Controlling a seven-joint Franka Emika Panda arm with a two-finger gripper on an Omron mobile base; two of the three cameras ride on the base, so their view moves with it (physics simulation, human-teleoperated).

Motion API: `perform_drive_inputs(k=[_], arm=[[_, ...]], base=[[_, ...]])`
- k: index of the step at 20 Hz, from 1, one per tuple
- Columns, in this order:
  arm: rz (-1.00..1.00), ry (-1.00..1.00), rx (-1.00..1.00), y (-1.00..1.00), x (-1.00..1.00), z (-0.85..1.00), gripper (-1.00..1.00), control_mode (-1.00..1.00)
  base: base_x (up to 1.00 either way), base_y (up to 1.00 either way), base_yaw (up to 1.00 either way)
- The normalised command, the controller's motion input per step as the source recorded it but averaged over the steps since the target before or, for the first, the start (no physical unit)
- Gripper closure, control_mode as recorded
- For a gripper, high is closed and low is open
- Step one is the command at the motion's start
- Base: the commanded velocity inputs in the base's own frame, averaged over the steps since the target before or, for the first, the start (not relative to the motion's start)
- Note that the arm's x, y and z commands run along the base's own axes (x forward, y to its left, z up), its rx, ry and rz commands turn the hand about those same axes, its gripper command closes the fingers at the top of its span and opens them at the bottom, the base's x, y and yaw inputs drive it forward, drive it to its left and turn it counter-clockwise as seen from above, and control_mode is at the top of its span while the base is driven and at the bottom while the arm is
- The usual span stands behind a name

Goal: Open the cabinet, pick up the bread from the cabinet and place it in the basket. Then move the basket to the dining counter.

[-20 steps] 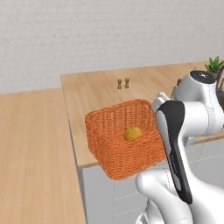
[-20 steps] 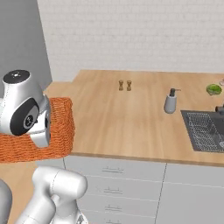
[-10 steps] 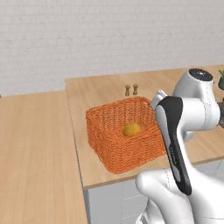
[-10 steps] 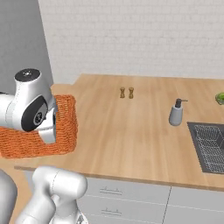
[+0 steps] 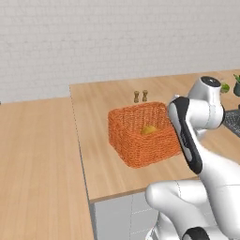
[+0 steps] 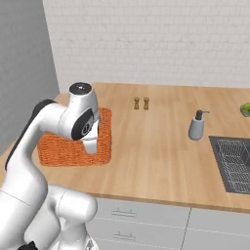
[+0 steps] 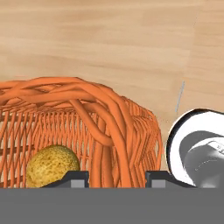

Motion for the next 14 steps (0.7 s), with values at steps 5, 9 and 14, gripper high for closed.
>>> perform_drive_inputs(k=[5, 9, 14], arm=[[-0.18, 0.0, 0.0, -0.37, 0.98, -0.59, 1.0, -1.0], [-0.11, 0.01, 0.0, -0.25, 0.87, -0.92, 1.0, -1.0], [0.03, 0.19, 0.0, -0.12, 0.4, -0.62, 1.0, -1.0]], base=[[0.0, 0.0, 0.0], [0.0, 0.0, 0.0], [0.0, 0.0, 0.0]])
